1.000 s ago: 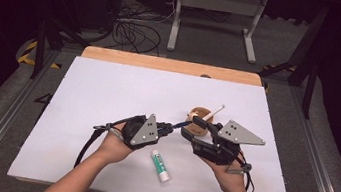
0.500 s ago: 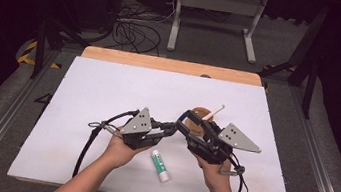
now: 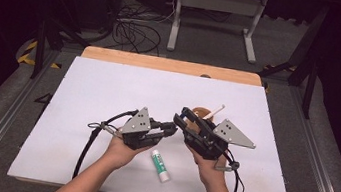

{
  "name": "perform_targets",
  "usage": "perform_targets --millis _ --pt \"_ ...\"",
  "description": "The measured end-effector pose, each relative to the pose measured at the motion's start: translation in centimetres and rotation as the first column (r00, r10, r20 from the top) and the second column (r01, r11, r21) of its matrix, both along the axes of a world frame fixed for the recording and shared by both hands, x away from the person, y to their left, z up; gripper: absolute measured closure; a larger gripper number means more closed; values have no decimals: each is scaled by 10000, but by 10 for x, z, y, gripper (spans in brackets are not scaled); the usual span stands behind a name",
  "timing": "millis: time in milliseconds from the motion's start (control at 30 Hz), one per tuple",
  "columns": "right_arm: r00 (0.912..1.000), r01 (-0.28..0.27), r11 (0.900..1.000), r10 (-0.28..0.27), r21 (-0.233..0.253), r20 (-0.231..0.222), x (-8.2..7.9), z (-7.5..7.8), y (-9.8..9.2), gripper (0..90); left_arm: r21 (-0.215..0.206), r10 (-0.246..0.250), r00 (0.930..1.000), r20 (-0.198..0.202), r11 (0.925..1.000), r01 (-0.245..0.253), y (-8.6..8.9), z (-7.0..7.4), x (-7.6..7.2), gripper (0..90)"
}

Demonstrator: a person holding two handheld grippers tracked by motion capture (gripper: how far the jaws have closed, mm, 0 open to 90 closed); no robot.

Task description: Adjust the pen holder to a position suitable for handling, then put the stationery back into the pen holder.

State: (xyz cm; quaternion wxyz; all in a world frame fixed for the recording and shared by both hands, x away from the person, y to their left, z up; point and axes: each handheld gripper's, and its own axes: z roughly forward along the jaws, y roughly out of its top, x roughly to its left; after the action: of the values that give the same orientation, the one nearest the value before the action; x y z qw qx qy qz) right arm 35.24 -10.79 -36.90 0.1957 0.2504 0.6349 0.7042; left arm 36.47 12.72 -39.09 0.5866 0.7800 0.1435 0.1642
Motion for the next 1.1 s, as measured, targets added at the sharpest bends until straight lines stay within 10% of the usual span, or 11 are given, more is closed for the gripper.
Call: perform_targets --millis 300,633,1100 --pt "9996 -234 9995 238 -219 164 -1 2 4 798 66 74 10000 27 10000 -74 0 -1 -1 774" --pt "9987 418 9964 -396 -741 306 2 4 2 802 403 762 9969 186 9962 -769 13 4 -2 454" --pt "9825 1598 9699 -1382 -1836 1250 7 16 -7 804 51 1483 9877 493 9889 -1487 51 14 -7 367"
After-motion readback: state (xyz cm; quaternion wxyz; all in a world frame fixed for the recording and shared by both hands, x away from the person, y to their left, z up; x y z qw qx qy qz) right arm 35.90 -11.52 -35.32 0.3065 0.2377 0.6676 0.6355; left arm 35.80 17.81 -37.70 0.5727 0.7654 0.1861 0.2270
